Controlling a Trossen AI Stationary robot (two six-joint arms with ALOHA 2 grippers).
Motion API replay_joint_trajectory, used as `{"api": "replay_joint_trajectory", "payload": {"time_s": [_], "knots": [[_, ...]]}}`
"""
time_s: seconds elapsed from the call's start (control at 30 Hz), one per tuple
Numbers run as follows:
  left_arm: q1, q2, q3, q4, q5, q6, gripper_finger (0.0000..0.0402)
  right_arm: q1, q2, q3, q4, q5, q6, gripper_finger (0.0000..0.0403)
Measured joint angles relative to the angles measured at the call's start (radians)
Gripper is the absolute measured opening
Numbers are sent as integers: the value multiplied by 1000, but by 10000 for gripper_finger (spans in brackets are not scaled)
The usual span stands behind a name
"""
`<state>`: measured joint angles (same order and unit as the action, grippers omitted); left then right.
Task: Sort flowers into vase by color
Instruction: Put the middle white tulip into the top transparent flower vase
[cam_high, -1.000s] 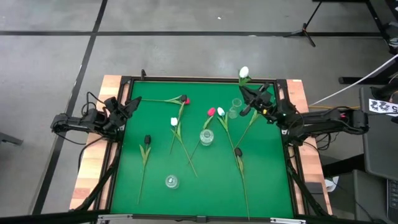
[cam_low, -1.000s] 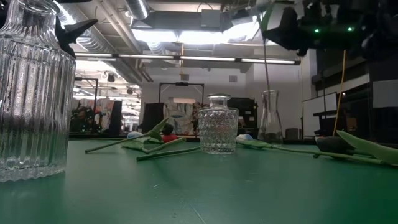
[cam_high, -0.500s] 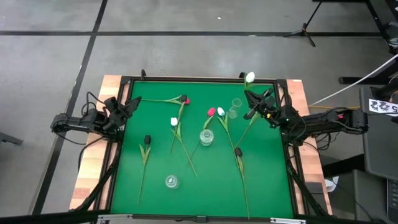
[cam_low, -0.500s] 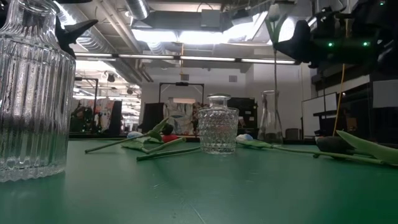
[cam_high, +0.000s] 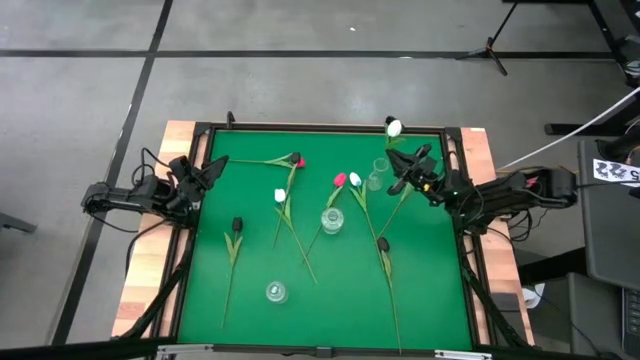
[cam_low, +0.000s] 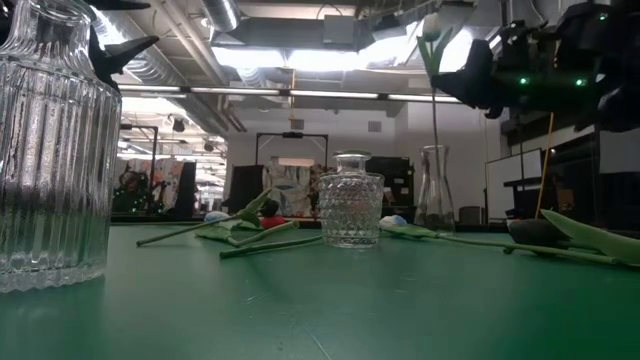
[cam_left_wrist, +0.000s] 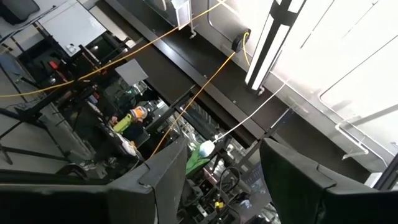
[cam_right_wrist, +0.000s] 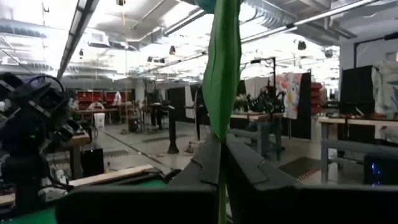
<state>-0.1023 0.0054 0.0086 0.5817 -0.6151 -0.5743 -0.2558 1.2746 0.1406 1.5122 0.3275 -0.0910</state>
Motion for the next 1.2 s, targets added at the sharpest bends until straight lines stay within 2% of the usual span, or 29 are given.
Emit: {"api": "replay_joint_trajectory", "payload": {"time_s": [0.27,1.0,1.1,1.2], "knots": [[0,0,0,1,0,-1,200,0,81,0,53,2,8,10],[0,0,0,-24,0,-4,200,0,84,0,-14,64,13,11],[0,0,0,-24,0,-3,200,0,84,0,-14,83,14,27],[0,0,0,-24,0,-3,200,0,84,0,-19,103,14,61]]}}
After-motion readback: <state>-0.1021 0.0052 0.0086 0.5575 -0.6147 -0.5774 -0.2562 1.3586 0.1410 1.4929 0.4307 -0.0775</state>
